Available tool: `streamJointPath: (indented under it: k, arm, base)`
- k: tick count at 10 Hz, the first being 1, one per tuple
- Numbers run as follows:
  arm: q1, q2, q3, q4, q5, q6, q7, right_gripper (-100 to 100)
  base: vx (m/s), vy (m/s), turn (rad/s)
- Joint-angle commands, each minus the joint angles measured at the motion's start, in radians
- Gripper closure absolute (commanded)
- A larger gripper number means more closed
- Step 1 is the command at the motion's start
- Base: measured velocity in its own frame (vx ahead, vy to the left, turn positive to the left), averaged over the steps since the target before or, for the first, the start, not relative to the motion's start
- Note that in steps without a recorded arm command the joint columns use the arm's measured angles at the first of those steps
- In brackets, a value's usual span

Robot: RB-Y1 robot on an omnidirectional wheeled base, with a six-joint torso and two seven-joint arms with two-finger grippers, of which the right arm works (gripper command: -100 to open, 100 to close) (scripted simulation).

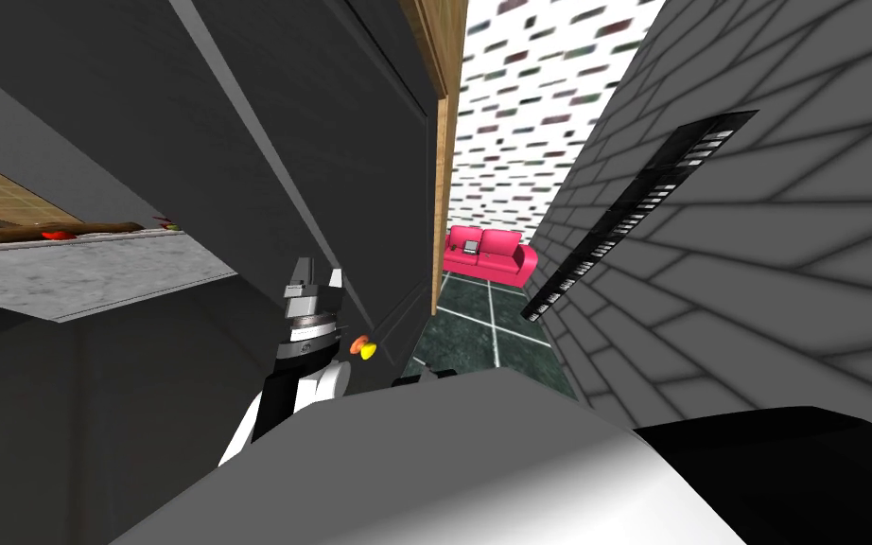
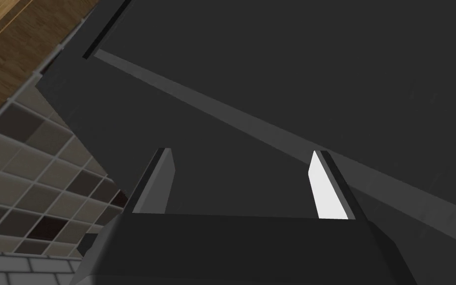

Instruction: Push the door open

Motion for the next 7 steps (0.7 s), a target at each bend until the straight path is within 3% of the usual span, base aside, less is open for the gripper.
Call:
streamJointPath:
  k: [1, 2, 3, 4, 7]
  arm:
    - [0.012, -0.017, 0.030, 0.018, 0.001, -0.001, -0.025, -100]
    - [0.009, -0.020, 0.039, 0.026, 0.000, -0.002, -0.036, -100]
    - [-0.011, -0.015, 0.021, 0.019, -0.004, -0.008, -0.035, -100]
    - [-0.011, -0.009, 0.019, 0.032, -0.005, -0.016, -0.036, -100]
    - [-0.010, 0.003, 0.015, 0.052, -0.007, -0.025, -0.031, -100]
  base:
    - [0.116, 0.026, -0.026]
    - [0.106, 0.026, -0.014]
    - [0.045, 0.012, -0.002]
    - [0.051, 0.089, 0.042]
    - [0.074, 0.165, 0.012]
